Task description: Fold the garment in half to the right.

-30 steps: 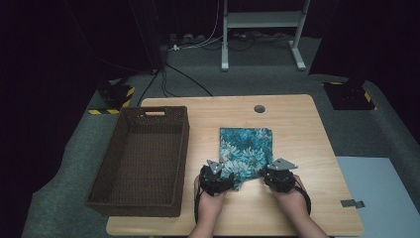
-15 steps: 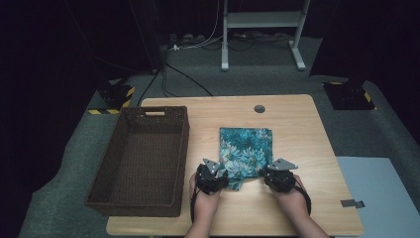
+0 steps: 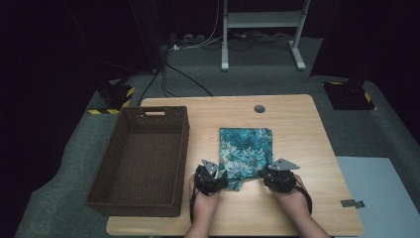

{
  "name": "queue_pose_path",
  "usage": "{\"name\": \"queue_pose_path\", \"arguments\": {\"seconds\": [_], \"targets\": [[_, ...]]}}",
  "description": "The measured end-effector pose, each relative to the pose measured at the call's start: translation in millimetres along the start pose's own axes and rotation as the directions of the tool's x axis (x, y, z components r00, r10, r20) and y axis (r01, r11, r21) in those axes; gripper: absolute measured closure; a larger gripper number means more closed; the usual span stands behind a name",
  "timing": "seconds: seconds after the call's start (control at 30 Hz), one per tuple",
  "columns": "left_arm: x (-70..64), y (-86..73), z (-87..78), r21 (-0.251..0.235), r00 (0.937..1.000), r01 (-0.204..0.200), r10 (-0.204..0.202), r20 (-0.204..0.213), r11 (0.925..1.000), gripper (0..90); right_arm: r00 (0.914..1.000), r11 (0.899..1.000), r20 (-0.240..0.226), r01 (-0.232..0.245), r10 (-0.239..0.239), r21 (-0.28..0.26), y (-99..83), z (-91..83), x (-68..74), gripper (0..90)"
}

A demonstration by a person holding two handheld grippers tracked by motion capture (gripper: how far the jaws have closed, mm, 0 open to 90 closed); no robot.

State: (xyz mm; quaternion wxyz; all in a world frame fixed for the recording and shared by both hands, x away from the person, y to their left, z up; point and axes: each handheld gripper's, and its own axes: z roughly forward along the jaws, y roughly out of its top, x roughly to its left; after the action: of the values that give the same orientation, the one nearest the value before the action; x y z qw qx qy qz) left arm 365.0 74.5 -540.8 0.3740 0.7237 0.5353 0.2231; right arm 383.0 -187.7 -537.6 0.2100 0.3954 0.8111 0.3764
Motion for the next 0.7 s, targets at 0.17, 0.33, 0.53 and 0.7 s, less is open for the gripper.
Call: {"name": "queue_pose_path", "arguments": {"seconds": [0.17, 0.33, 0.53, 0.7], "targets": [[-1.4, 4.9, -3.1, -0.009, 0.9996, 0.01, -0.01, 0.026, 0.9999, 26.7, 0.9999, 0.999, -0.012, -0.011, 0.011, -0.031, -0.8, -8.4, -0.5, 51.8], [-6.9, 15.8, -7.6, -0.031, 0.9989, 0.001, 0.0, 0.047, 0.9995, 26.0, 0.9994, 0.999, -0.011, -0.033, 0.033, -0.039, -6.3, -16.8, -6.1, 43.2], [-12.1, 27.7, -5.9, -0.035, 0.9975, 0.012, -0.009, 0.07, 0.9993, 25.6, 0.9976, 0.997, 0.014, -0.068, 0.068, -0.024, -19.2, -28.6, -20.0, 33.7], [-21.0, 35.5, -4.6, -0.042, 0.9967, -0.011, 0.014, 0.079, 0.9991, 25.6, 0.9946, 0.995, 0.036, -0.097, 0.097, -0.01, -30.9, -42.3, -35.0, 29.3]]}}
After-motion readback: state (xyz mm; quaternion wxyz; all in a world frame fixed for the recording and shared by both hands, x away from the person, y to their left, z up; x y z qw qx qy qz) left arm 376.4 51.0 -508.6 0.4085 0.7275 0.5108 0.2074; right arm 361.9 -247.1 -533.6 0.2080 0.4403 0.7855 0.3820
